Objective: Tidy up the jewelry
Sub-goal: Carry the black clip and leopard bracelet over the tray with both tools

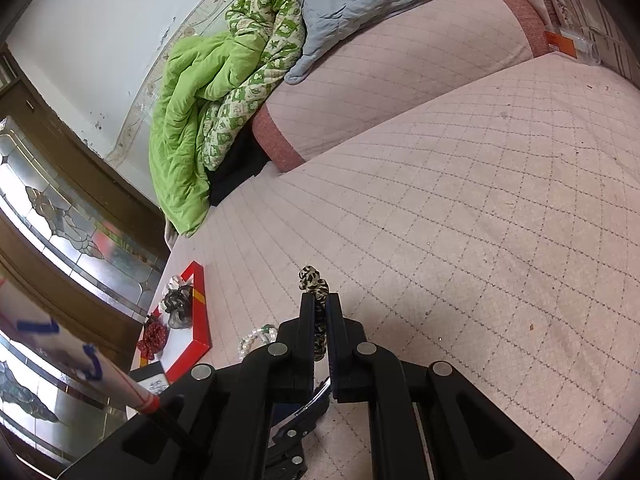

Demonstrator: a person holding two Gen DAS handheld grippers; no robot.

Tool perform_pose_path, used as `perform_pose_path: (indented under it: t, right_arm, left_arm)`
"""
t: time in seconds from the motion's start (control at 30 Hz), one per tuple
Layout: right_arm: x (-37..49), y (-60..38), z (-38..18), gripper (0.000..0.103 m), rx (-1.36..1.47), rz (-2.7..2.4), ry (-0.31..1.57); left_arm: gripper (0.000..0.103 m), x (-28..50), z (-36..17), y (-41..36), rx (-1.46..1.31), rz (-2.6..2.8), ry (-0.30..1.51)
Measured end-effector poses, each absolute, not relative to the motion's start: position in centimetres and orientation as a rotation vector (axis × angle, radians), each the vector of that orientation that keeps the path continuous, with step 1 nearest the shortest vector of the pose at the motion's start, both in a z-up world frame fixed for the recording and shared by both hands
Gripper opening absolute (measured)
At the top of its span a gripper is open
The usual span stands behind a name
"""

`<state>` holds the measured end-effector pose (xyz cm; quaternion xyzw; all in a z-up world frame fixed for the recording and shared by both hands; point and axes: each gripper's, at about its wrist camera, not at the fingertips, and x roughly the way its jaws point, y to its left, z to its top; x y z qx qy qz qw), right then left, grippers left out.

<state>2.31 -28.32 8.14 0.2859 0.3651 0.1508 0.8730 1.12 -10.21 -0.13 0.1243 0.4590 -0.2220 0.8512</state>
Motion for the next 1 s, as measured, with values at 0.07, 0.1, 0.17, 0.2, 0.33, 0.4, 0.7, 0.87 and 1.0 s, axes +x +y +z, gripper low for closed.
perform_pose_path:
  t: [0.07,0.1,0.17,0.2,0.33,0.4,0.7,0.87,1.0]
  right_arm:
    - [2.2,-28.1,8.3,0.006,0.588,0.32,0.76]
    - [2.1,-27.9,8.3,0.006,0.583,0.326,0.76]
    - [2.0,-27.6,8.4,0.006,0.576,0.334,0.76]
    - [2.0,-27.5,8.4,0.006,0.574,0.339,0.761]
    - [2.0,-26.5,8.3,0.006,0.568,0.365,0.77]
    - [2.0,-25.8,8.1,0.006,0.554,0.38,0.776]
    - [1.7,-22.6,7.8,0.006,0.51,0.486,0.78]
    - [2.0,-21.2,7.5,0.006,0.485,0.511,0.787]
    - [2.2,-20.2,7.4,0.006,0.476,0.524,0.787]
  left_arm:
    - [0.015,1.0,0.5,-9.0,0.22,-0.45,0.952]
    - [0.015,1.1,0.7,-8.6,0.212,-0.443,0.946]
    - [0.015,1.1,1.5,-7.4,0.184,-0.423,0.935]
    - [0.015,1.1,2.0,-6.9,0.17,-0.414,0.926]
    - [0.015,0.4,3.6,-5.4,0.133,-0.384,0.898]
    - [0.015,0.3,4.4,-4.6,0.124,-0.364,0.879]
    - [0.015,0.1,5.7,-0.8,0.096,-0.295,0.835]
    - [0.015,0.4,6.0,1.5,0.069,-0.261,0.824]
    - [0.015,0.6,6.0,3.1,0.054,-0.242,0.816]
